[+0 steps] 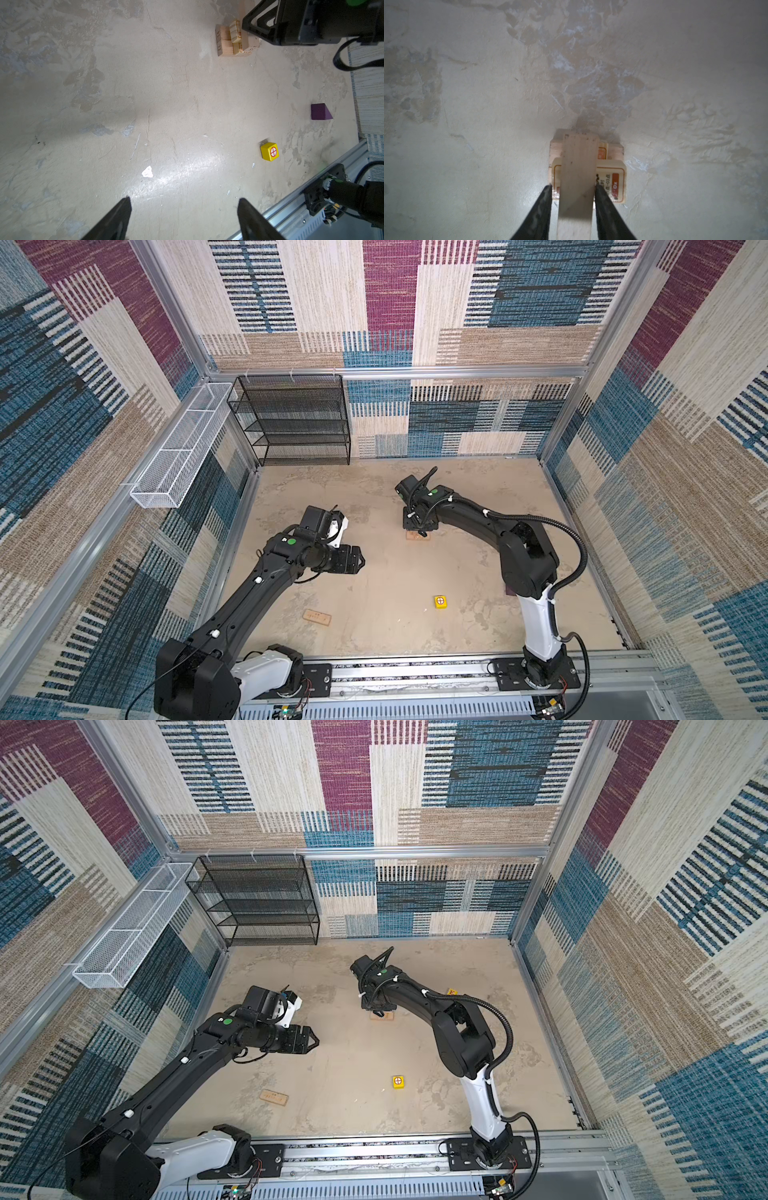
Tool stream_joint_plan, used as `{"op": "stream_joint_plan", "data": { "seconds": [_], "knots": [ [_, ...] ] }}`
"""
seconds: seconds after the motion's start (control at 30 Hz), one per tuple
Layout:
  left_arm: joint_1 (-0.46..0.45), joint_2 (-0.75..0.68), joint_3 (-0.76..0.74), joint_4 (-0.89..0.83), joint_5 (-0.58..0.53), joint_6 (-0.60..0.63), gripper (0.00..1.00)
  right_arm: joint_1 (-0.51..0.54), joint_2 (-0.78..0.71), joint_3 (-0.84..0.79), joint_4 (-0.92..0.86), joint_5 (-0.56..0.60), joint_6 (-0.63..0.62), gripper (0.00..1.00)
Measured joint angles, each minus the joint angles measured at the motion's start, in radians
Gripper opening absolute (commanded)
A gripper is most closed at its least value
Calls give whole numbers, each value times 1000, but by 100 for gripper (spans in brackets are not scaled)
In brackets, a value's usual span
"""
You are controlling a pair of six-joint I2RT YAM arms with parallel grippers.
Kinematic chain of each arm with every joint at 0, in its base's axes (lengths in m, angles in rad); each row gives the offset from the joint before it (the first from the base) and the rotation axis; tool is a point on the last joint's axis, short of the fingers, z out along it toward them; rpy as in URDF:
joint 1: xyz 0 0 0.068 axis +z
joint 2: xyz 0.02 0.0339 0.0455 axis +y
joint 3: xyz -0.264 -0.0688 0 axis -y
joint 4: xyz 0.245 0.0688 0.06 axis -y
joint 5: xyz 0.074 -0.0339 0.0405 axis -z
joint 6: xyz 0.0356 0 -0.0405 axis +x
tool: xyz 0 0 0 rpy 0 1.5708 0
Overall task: Build the wood block tower
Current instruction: 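Lower the plain bar onto the cow bar atop the stack, then open the right gripper and raise it off the stack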
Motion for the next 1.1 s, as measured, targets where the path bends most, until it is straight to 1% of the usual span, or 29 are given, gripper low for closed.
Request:
{"op": "stream_joint_plan", "data": {
  "seconds": [0.23,0.53,0.87,0.97,1.0,1.03,1.1],
  "knots": [
    [0,0,0,0,0,0,85,0,0,0,0,-8,-1,35],
    [0,0,0,0,0,0,85,-1,0,-1,0,-14,-8,35],
    [0,-2,0,0,0,0,85,-1,0,-1,0,-14,-8,37],
    [0,-4,0,0,-1,0,85,-1,-2,-1,0,-13,-7,41],
    [0,-5,0,0,-1,0,85,-1,-3,-1,0,-12,-7,44],
    [0,-6,0,0,-1,0,85,-1,-4,-1,0,-11,-8,52],
    [0,-8,0,0,-2,0,85,-1,-9,-1,0,-9,-8,73]
  ]
}}
